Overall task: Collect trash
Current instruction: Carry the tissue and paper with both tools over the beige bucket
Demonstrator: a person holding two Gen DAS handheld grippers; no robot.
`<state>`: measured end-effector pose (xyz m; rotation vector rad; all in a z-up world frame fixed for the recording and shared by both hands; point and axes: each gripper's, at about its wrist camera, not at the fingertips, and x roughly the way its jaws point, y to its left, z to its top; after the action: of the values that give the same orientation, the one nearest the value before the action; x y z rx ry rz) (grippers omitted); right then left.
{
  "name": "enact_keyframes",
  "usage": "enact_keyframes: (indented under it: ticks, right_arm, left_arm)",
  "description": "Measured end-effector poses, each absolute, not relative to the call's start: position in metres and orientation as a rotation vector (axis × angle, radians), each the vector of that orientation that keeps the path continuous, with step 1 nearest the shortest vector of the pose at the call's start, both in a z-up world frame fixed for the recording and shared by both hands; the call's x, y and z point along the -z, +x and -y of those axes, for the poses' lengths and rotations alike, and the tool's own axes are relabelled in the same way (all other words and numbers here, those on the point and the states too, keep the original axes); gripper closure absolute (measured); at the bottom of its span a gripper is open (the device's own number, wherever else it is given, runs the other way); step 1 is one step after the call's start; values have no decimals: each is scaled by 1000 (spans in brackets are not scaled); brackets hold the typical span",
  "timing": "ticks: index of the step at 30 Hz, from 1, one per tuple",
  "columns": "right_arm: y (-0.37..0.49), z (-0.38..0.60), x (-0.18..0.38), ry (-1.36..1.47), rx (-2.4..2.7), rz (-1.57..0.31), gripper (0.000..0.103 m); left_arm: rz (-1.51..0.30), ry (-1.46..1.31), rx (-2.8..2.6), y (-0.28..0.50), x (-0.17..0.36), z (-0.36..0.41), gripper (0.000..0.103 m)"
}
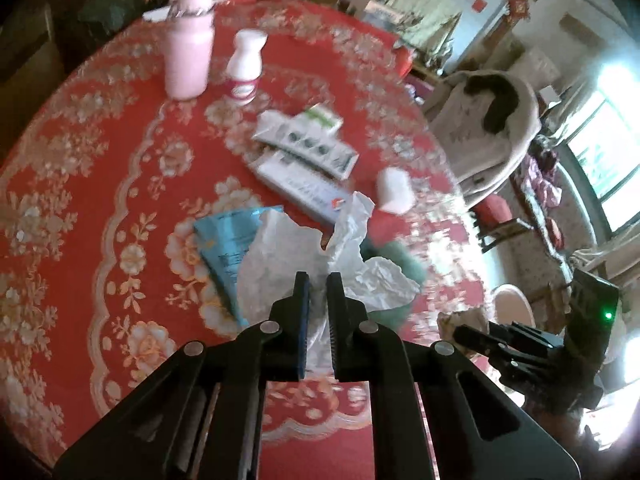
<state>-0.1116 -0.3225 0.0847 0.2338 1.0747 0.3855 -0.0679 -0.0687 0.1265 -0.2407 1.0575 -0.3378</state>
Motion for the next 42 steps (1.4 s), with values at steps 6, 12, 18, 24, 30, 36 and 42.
enact_keyframes:
  ticks: [6, 12, 18, 24, 30, 36, 42]
  right_arm:
    - [-130, 369, -103, 273, -332, -1025, 75]
    - [-158, 424, -111, 298, -228, -993, 75]
    - [-191, 487, -105, 348, -89, -999, 75]
    - [-221, 542, -101, 411, 41, -994, 75]
    - [-243, 577, -101, 443, 119, -985, 75]
    - [-257, 595, -98, 459, 163, -983, 75]
    - [-260, 598, -92, 456, 188, -994, 75]
  left_arm:
    - [-1015, -217, 425, -89, -152, 125, 97]
    - [-1026, -160, 562, -101, -152, 206, 97]
    - [-1048, -87, 689, -115, -143, 286, 97]
    - [-1068, -21, 777, -127, -134, 353, 97]
    - [-1074, 25, 829, -139, -130, 398, 97]
    - [-1067, 63, 854, -150, -127, 422, 97]
    - [-1083, 75, 864, -153, -118, 437, 97]
